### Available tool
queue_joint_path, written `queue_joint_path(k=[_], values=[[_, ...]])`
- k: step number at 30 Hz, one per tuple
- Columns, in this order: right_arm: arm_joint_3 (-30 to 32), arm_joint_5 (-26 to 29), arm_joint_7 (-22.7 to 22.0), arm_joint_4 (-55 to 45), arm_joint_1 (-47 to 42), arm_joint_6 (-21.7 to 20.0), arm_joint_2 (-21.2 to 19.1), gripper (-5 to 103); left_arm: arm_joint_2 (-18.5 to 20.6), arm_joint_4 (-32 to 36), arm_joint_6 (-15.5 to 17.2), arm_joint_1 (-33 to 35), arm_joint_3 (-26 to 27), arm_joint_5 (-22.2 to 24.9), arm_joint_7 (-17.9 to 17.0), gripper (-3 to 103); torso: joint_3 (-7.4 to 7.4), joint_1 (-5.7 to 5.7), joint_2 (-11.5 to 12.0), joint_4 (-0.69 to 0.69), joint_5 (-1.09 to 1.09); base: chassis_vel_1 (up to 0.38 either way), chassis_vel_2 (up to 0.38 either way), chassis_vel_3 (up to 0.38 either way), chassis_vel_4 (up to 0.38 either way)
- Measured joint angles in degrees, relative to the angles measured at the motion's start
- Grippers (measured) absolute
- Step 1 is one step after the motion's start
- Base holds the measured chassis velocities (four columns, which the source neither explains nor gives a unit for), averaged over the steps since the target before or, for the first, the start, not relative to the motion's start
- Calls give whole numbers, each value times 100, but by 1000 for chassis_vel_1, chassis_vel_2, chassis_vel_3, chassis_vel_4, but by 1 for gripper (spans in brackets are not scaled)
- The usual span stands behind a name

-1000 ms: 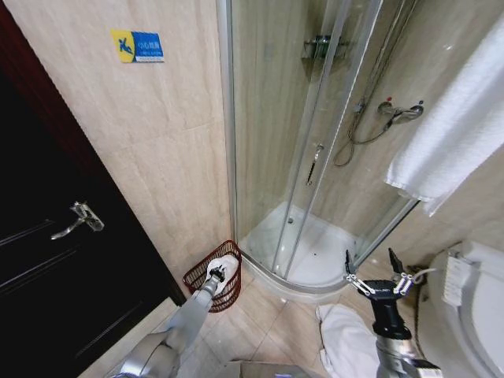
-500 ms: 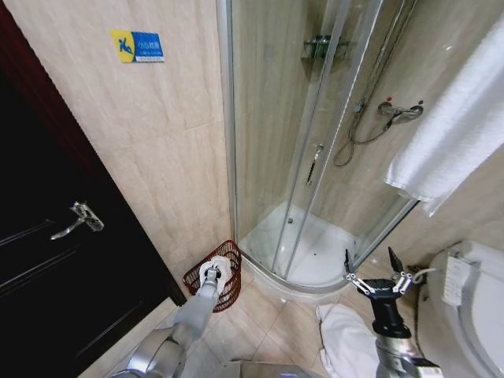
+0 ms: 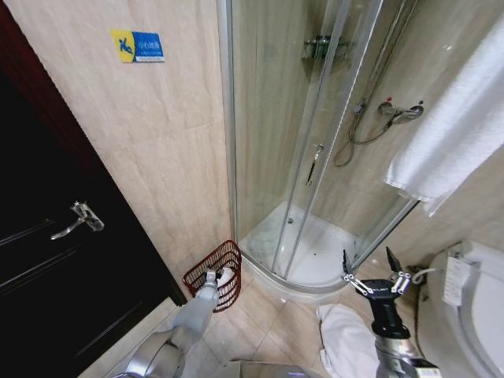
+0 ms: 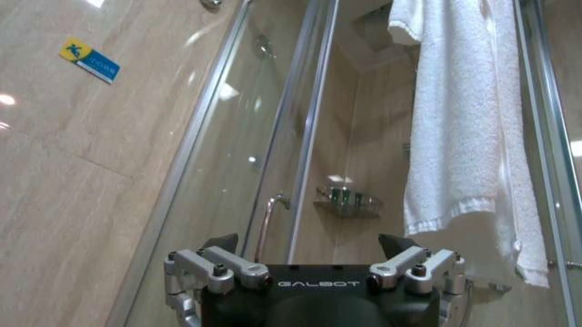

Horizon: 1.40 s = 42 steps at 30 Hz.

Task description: Discard the used towel into the hamper.

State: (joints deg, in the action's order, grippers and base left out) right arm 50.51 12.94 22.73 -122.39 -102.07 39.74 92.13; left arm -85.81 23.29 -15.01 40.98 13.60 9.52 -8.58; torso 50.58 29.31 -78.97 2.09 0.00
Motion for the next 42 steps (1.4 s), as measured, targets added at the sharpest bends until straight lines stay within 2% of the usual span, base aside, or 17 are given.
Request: queue_joint_path(k=[2, 4, 6, 12, 17, 20, 21, 23, 24, 28, 29, 32, 33, 36, 37, 41, 42], values=[[-1, -9, -4, -9, 5, -2, 0, 100, 14, 53, -103, 41, -7, -10, 30, 85, 0, 0, 0, 0, -1, 0, 0, 0, 0], [3, -83, -95, -32, 16, -35, 0, 100, 48, 163, -213, 111, -20, -20, 68, 96, 0, 0, 0, 0, -1, 0, 0, 0, 0], [9, -141, -181, -49, 14, -70, 0, 100, 71, 220, -257, 147, -25, -30, 82, 98, 0, 0, 0, 0, 0, 0, 0, 0, 0], [65, -201, -371, -137, -7, -209, 0, 100, 222, 487, -571, 365, 4, -523, 24, 100, 0, 0, 0, 0, 0, 0, 0, 0, 0], [74, -211, -394, -261, -12, -280, 0, 100, 354, 964, -616, 589, 13, -489, 1, 100, 0, 0, 0, -1, -2, 0, 0, 0, 0], [73, -236, -411, -366, -3, -341, 0, 100, 555, 1639, -553, 896, -2, -355, 96, 100, 0, 0, 0, 0, -1, 0, 0, 0, 0], [73, -236, -411, -366, -3, -341, 0, 100, 555, 1639, -553, 896, -2, -355, 96, 100, 0, 0, 0, 0, -1, 0, 0, 0, 0], [91, -239, -450, -429, 1, -384, 0, 100, 700, 2206, -406, 1177, 7, -153, 168, 100, 0, 0, 0, 0, -1, 0, 0, 0, 0], [91, -239, -450, -429, 1, -384, 0, 100, 700, 2206, -406, 1177, 7, -153, 168, 100, 0, 0, 0, 0, -1, 0, 0, 0, 0], [126, -242, -486, -548, -4, -460, 0, 100, 953, 3537, 2, 1875, 127, 269, 208, 100, 0, 0, 0, 1, 0, 0, 0, 0, 0], [126, -242, -486, -548, -4, -460, 0, 100, 953, 3537, 2, 1875, 127, 269, 208, 100, 0, 0, 0, 1, 0, 0, 0, 0, 0], [123, -264, -490, -620, 0, -492, 0, 100, 1072, 4554, 105, 2457, 264, 443, 219, 100, 0, -1, 0, 0, -1, 0, 0, 0, 0], [123, -264, -490, -620, 0, -492, 0, 100, 1072, 4554, 105, 2457, 264, 443, 219, 100, 0, -1, 0, 0, -1, 0, 0, 0, 0], [115, -279, -499, -696, 5, -518, 0, 100, 1126, 5444, 228, 2929, 399, 596, 221, 100, -1, -1, 0, -1, -1, 0, 0, 0, 0], [115, -279, -499, -696, 5, -518, 0, 100, 1126, 5444, 228, 2929, 399, 596, 221, 100, -1, -1, 0, -1, -1, 0, 0, 0, 0], [144, -275, -593, -780, -3, -588, 0, 100, 1160, 6552, 315, 3410, 598, 737, 204, 100, 0, -1, 0, 0, 0, 0, 0, 0, 0], [144, -275, -593, -780, -3, -588, 0, 100, 1160, 6552, 315, 3410, 598, 737, 204, 100, 0, -1, 0, 0, 0, 0, 0, 0, 0]])
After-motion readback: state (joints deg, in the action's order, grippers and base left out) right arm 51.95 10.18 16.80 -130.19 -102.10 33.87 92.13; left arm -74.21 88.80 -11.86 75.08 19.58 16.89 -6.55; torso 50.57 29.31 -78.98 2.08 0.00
